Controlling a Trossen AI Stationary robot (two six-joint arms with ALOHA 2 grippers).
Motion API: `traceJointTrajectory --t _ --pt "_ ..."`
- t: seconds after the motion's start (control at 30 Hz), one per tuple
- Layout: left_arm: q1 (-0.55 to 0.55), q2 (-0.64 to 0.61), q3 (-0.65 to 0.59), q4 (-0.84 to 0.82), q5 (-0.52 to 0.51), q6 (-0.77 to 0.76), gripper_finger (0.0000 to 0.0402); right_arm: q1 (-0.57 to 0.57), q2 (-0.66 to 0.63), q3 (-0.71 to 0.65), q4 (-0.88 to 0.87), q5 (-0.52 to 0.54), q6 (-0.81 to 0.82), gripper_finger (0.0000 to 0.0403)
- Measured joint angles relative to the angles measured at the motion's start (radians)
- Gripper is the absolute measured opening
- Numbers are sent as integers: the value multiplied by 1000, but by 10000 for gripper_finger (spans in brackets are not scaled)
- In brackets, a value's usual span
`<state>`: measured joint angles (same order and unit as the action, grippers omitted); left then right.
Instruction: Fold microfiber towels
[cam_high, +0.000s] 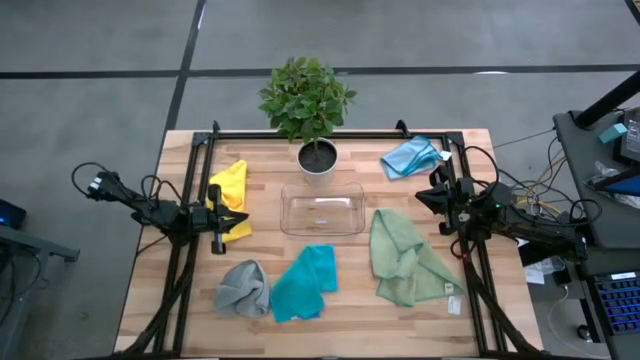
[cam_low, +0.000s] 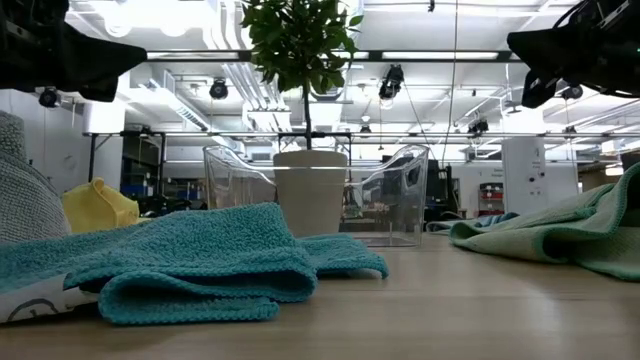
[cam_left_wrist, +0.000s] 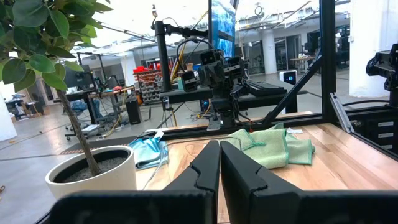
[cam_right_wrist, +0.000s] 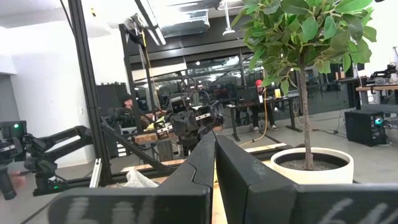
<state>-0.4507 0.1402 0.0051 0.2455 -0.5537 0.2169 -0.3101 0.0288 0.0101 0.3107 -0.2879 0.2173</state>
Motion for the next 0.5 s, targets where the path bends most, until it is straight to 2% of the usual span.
traceJointTrajectory --t 0.2,0.23,0.33,0.4,0.5 --pt "0 0 0 40 0 4 0 0 0 0 0 0 -7 9" --pt "0 0 0 64 0 -21 0 1 0 0 0 -2 57 9" --pt "0 0 0 137 0 -190 0 4 0 0 0 4 386 9" --pt "0 0 0 193 0 -262 0 3 0 0 8 32 480 9" --pt "0 0 2 251 0 -286 0 2 0 0 9 67 516 9"
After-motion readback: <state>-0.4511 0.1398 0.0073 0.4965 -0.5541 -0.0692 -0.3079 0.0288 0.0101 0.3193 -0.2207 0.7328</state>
